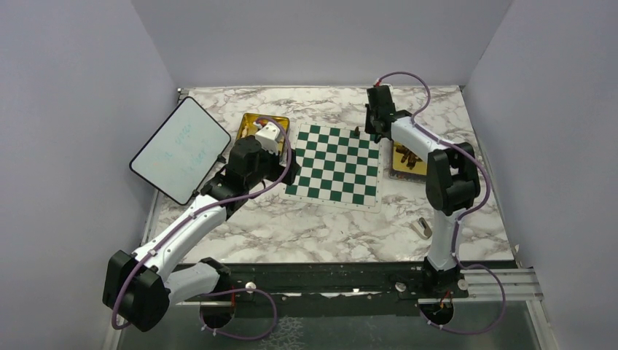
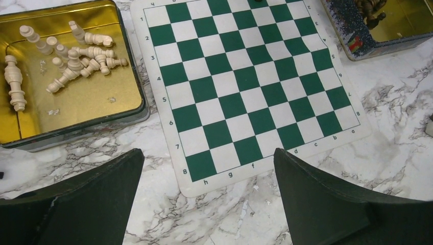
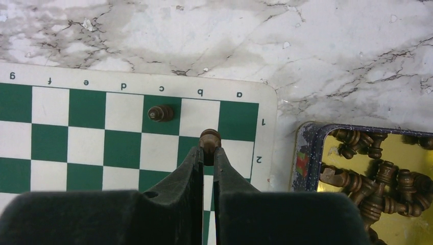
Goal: Set up the chess pieces on the board
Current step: Place the chess piece on the chessboard.
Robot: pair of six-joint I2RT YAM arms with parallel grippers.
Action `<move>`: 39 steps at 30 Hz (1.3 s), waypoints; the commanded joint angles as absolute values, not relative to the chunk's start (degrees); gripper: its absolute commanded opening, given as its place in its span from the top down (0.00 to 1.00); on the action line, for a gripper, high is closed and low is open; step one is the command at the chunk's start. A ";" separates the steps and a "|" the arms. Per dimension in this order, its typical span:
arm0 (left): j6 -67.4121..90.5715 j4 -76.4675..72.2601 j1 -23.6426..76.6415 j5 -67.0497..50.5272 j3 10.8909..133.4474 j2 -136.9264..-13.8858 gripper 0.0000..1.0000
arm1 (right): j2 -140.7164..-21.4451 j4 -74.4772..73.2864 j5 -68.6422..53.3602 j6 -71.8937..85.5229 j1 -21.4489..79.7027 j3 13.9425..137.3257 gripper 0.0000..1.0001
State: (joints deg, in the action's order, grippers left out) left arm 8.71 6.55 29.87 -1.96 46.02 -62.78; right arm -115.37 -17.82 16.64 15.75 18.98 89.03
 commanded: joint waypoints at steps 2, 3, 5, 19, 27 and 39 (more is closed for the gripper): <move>7.65 6.90 30.23 -0.40 45.67 -61.48 0.01 | -117.98 -20.39 14.88 16.89 18.72 93.04 0.93; 7.65 6.91 30.23 -0.44 45.68 -61.45 0.01 | -118.37 -20.71 14.85 16.91 18.70 93.40 0.93; 7.65 6.87 30.25 -0.41 45.70 -61.38 0.01 | -119.21 -21.38 14.62 16.90 18.65 94.32 0.93; 7.57 6.94 30.32 -0.37 45.61 -61.37 0.01 | -123.62 -24.81 13.50 17.48 18.69 98.77 0.91; 7.65 6.94 30.41 -0.37 45.49 -61.28 0.01 | -125.10 -25.39 14.48 16.92 18.60 100.26 0.89; 7.65 6.91 30.59 -0.44 45.54 -61.39 0.01 | -126.93 -26.80 13.21 17.31 17.86 102.03 0.89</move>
State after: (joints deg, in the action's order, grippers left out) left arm 8.27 6.59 30.13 -1.63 46.00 -62.76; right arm -125.12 -25.32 14.09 16.91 18.50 100.29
